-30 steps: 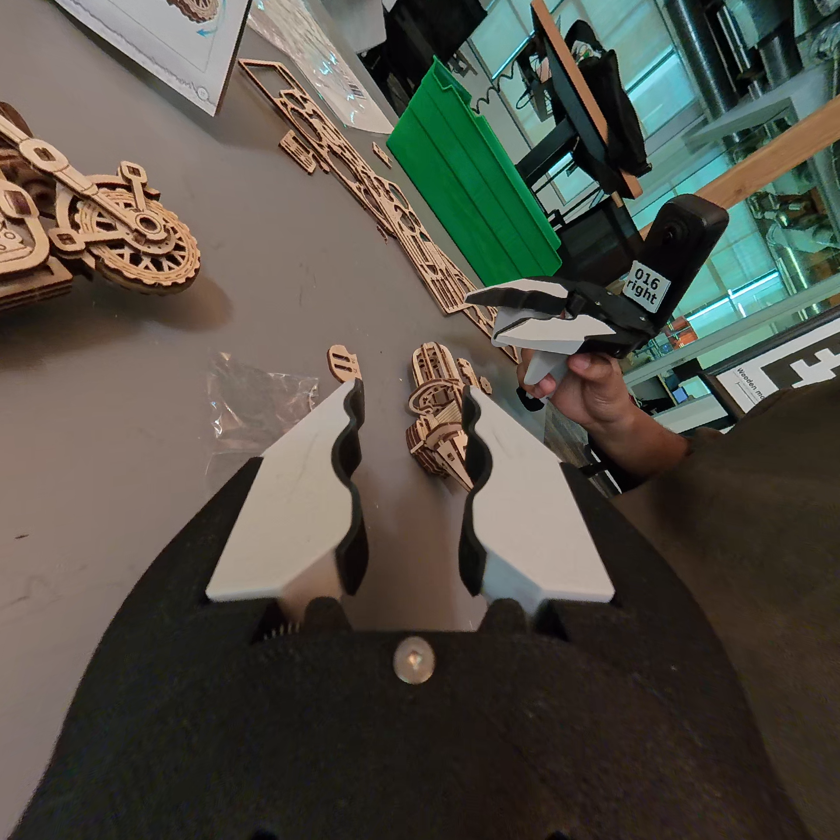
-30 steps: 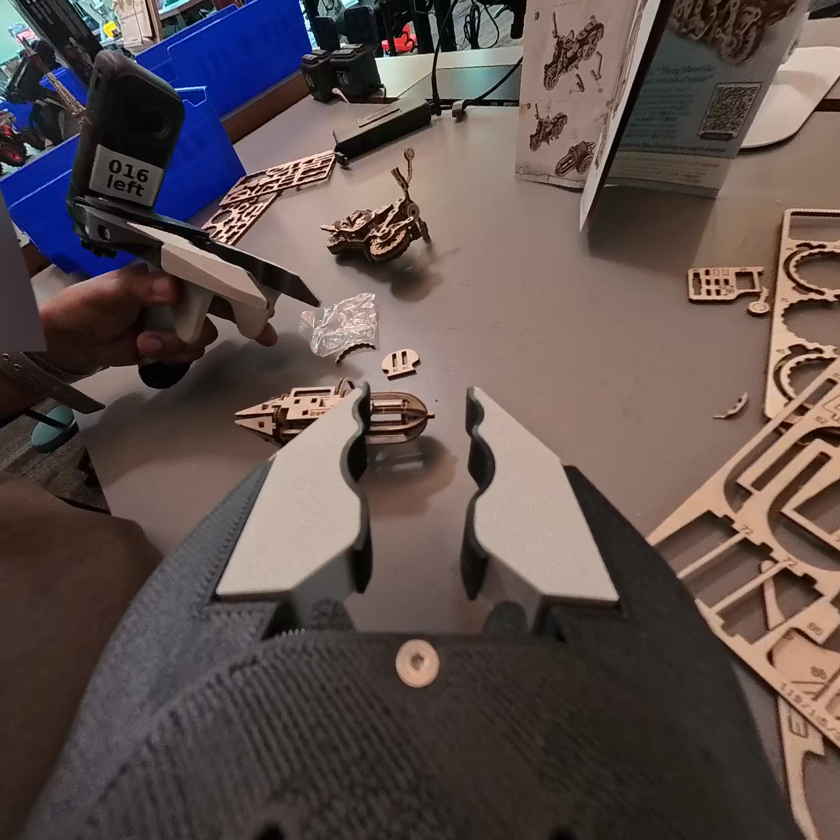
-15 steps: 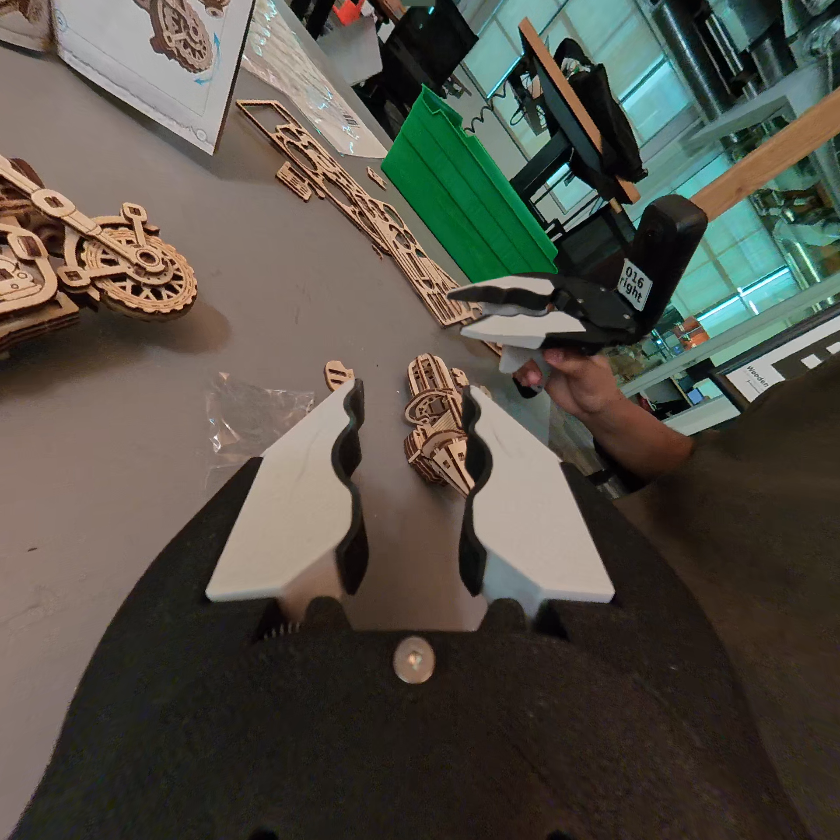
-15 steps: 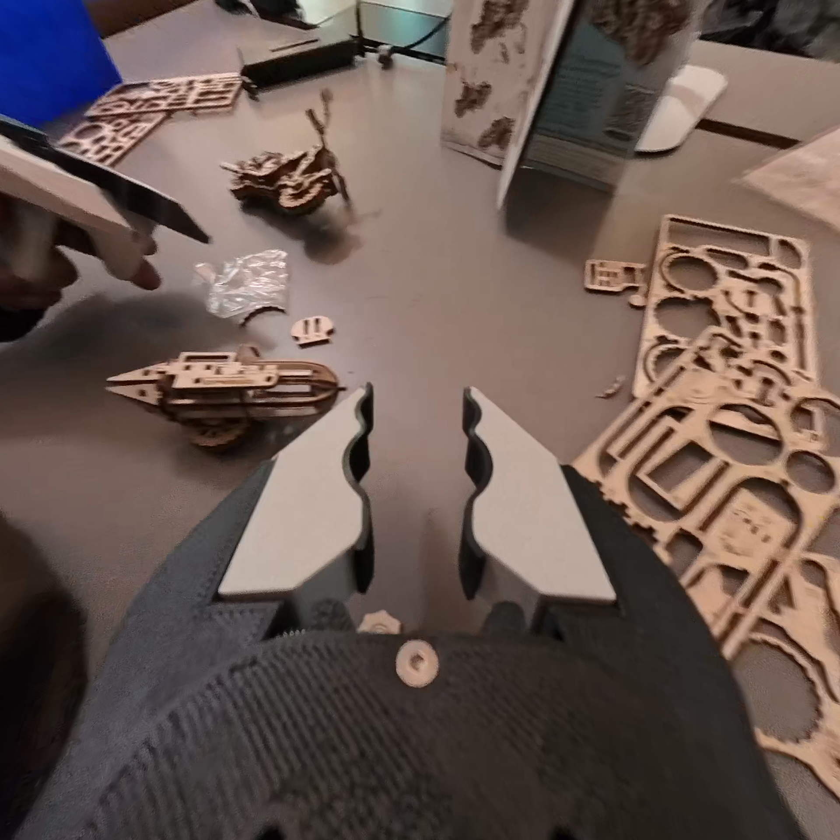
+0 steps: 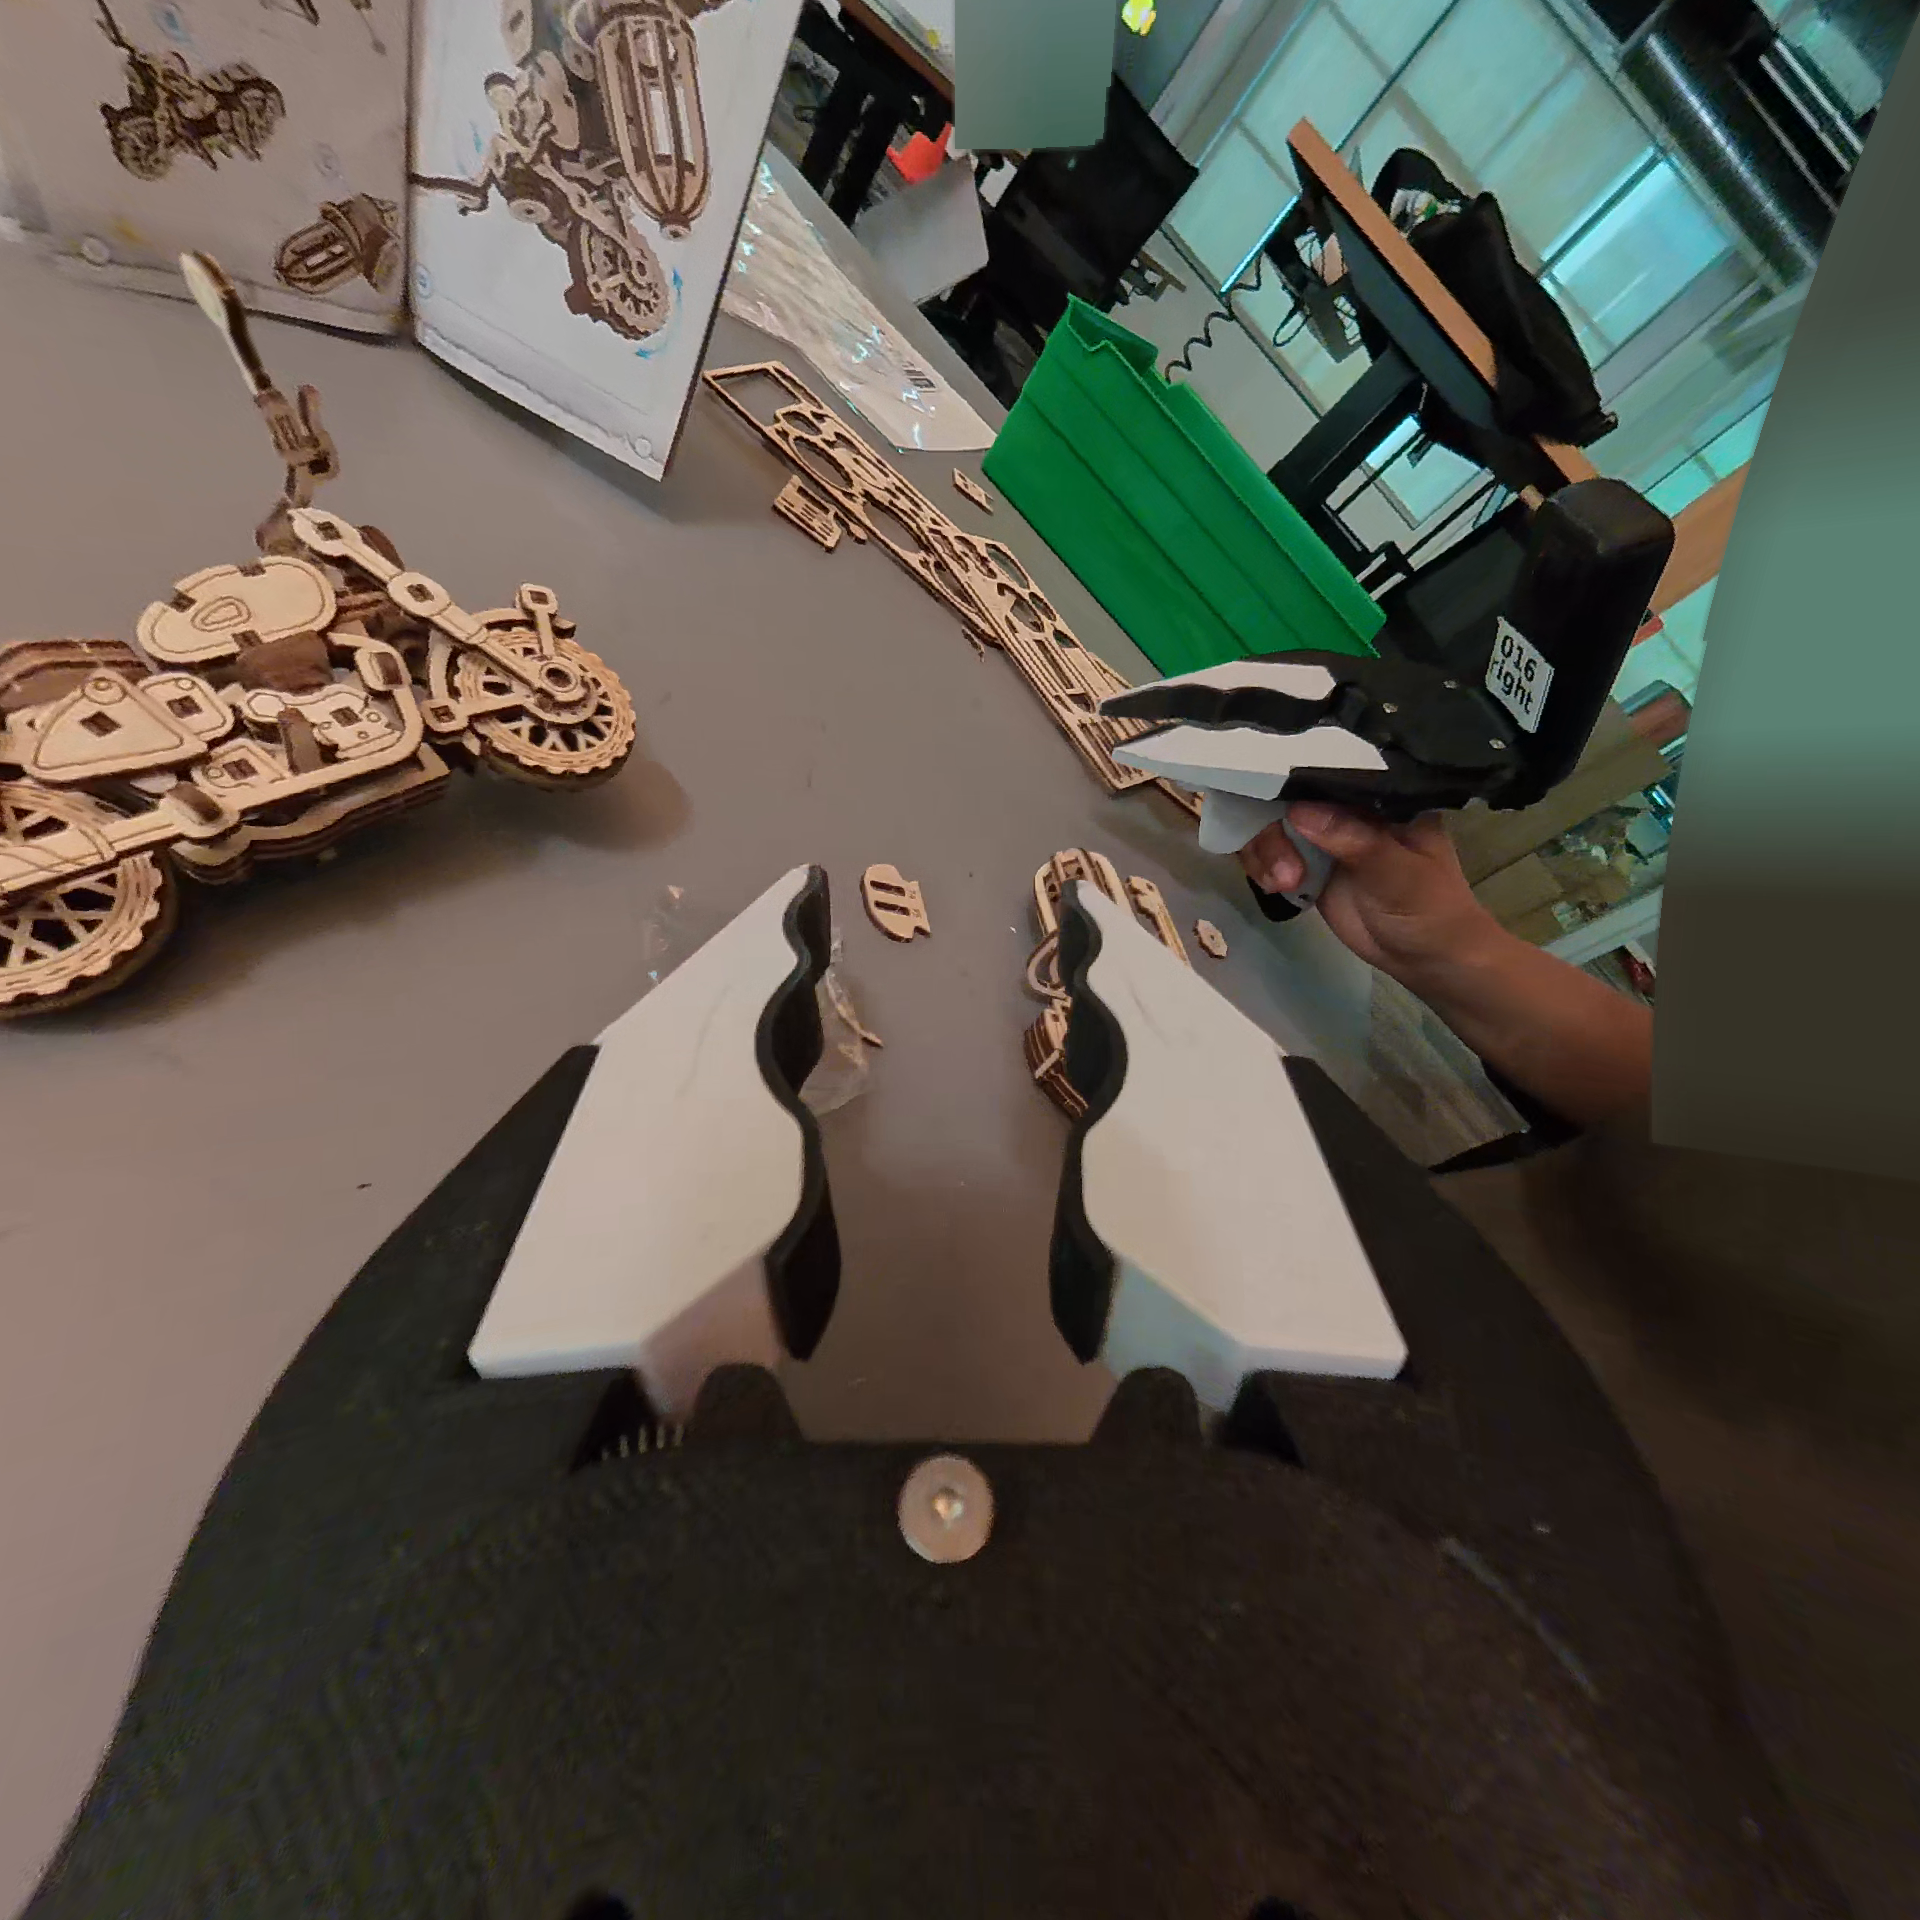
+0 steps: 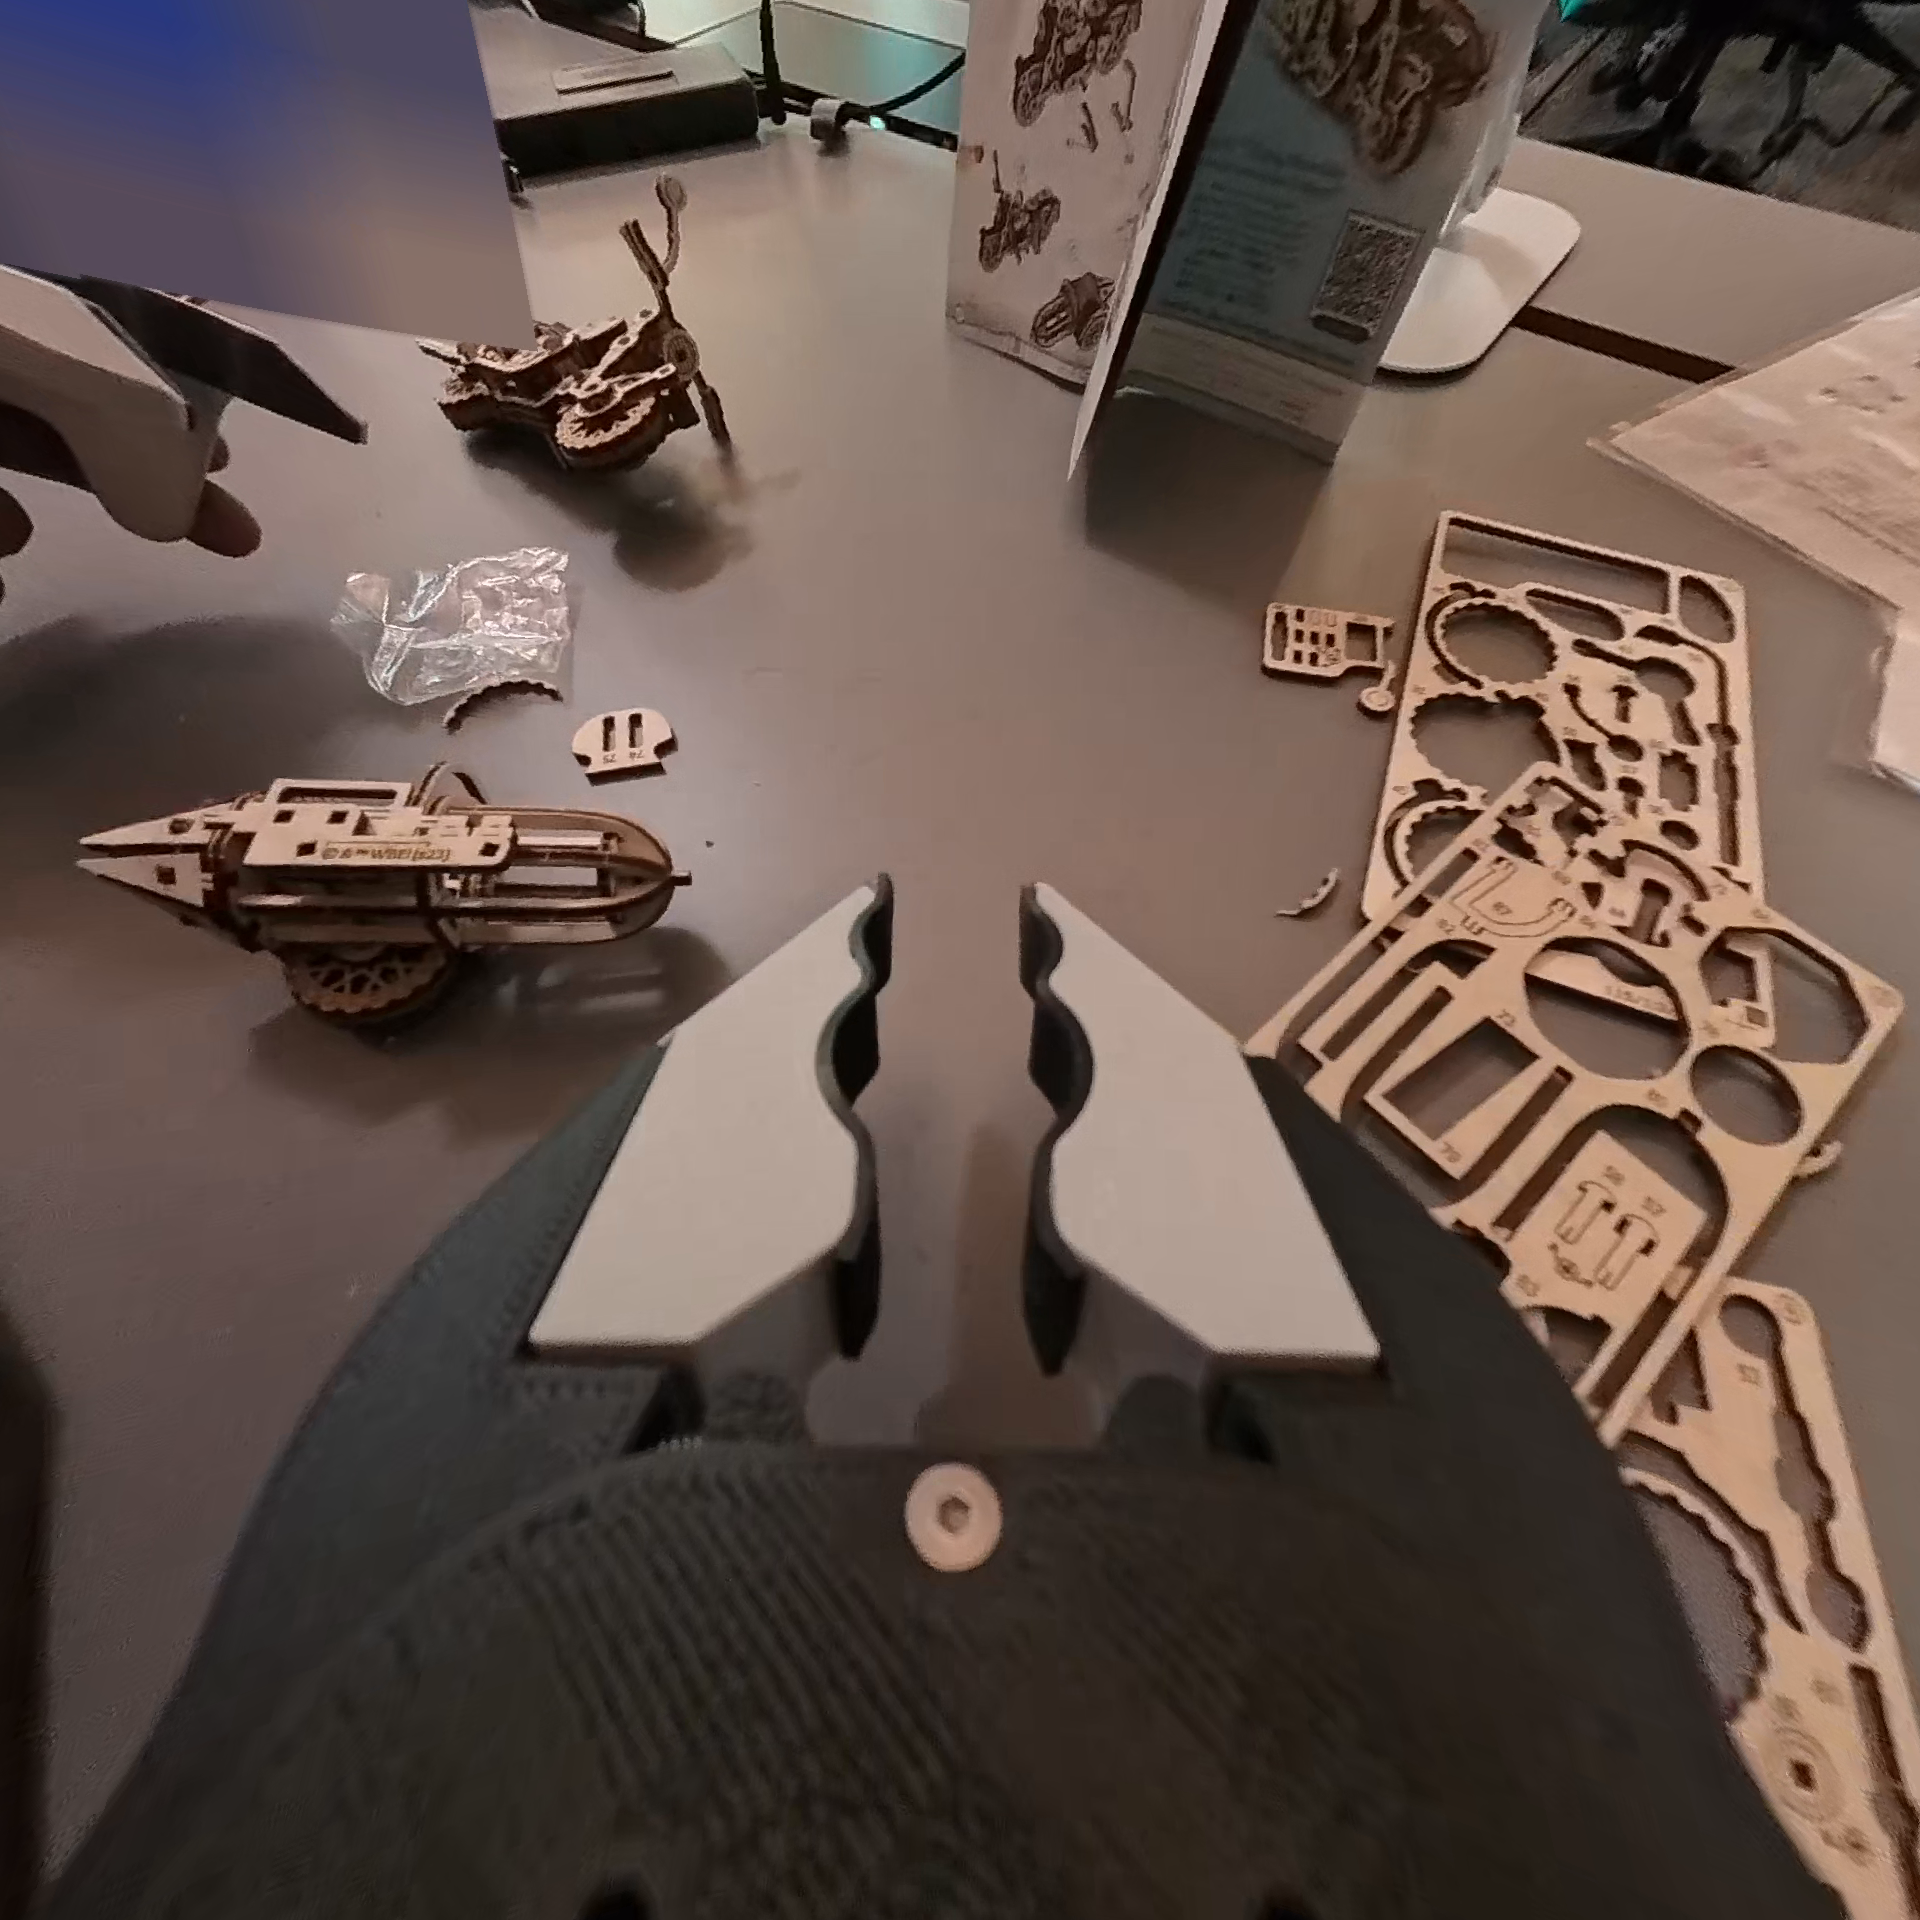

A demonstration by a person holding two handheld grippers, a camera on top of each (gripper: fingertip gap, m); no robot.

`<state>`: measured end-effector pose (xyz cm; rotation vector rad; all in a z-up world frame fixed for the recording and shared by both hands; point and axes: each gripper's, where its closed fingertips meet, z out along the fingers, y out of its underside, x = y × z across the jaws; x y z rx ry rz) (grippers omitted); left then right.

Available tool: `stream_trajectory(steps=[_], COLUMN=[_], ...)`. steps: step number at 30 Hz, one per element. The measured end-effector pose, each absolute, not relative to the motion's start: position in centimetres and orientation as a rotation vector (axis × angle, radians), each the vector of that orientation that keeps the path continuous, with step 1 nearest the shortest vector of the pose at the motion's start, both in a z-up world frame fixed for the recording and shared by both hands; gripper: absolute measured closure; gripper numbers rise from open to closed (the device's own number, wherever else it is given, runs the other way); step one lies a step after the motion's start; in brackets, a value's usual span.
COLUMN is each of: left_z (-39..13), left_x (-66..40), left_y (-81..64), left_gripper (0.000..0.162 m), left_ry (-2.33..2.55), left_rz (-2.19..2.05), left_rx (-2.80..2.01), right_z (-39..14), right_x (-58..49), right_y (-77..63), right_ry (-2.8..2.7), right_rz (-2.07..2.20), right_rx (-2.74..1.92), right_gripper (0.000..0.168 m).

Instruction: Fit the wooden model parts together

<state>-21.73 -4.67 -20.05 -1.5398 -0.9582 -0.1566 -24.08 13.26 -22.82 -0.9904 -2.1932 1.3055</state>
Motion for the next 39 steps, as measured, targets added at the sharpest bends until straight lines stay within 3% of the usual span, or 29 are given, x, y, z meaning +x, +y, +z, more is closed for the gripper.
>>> stream_trajectory(steps=[39], left_z=[-21.0], left_x=[-22.4], left_y=[-5.3], left_gripper=[0.120], left_ry=[-1.012], left_rz=[-0.179], left_rx=[-1.512], right_z=[-24.1], right_x=[-24.9], right_y=[13.7], right_ry=[-2.215], right_rz=[1.301], right_rx=[-1.099], right_gripper=[0.147])
